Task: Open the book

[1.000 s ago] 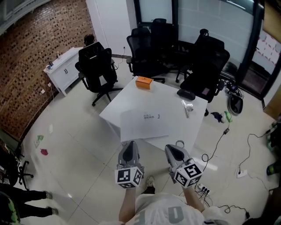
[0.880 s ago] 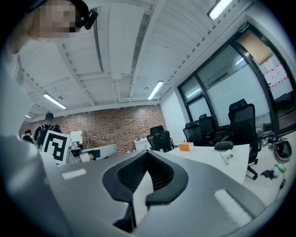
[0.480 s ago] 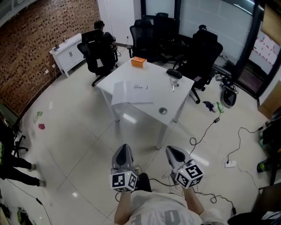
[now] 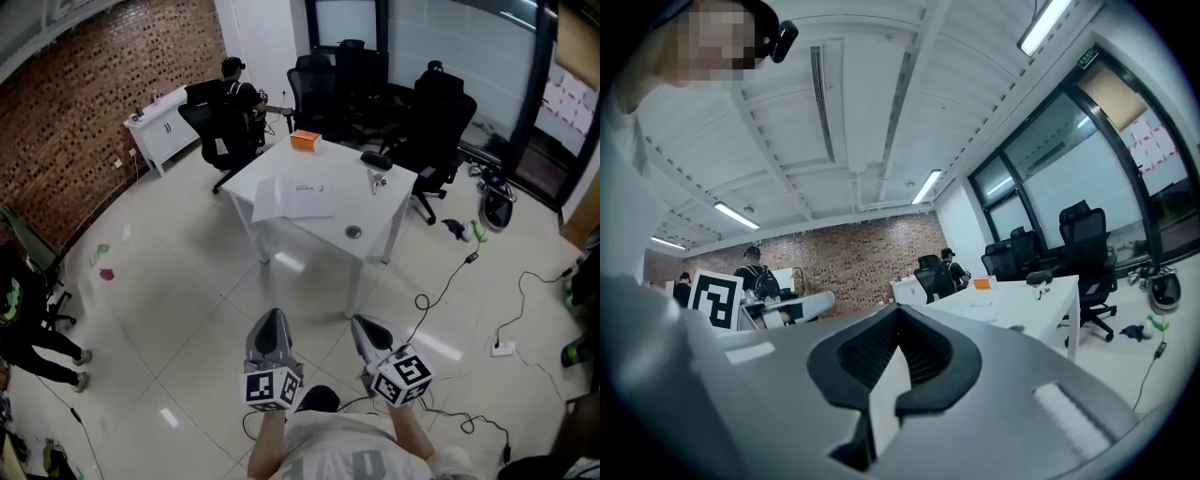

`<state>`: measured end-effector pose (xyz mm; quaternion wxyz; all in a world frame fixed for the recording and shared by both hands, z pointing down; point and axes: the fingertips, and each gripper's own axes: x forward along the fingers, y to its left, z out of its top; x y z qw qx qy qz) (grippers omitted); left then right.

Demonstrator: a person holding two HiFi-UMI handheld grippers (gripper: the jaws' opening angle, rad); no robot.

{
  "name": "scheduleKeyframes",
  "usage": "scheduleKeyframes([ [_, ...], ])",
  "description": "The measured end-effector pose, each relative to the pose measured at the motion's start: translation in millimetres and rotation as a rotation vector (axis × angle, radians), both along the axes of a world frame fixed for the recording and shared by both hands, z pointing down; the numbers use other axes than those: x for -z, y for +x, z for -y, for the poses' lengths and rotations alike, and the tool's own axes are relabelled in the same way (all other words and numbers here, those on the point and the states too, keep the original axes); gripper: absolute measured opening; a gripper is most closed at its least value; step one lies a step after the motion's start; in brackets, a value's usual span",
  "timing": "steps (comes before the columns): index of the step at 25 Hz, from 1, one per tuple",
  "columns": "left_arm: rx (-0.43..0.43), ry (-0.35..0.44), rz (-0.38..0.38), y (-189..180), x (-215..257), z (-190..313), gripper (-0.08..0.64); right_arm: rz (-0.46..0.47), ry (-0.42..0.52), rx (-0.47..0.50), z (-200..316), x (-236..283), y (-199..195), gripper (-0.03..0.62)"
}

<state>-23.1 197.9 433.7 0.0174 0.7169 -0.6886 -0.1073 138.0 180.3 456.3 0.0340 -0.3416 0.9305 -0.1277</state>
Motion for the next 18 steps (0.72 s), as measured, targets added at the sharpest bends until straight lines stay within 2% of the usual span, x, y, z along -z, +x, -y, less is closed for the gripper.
scheduleKeyframes([
  [3,-0.011,-0.004,-0.005,0,-8,-5,0.012,0.009,-0.007,0.009,-5,-2,-7,0.003],
  [11,-0.047,0.023,0.069,19,6,-16,0.013,-0.026,-0.006,0.048,-24,0,-27,0.002],
  [15,-0.071,0.02,0.051,19,2,-23,0.013,0.006,0.007,0.011,-31,6,-21,0.003],
  [18,-0.07,-0.003,0.081,20,-5,-23,0.012,0.015,-0.012,-0.024,-33,-3,-14,0.002],
])
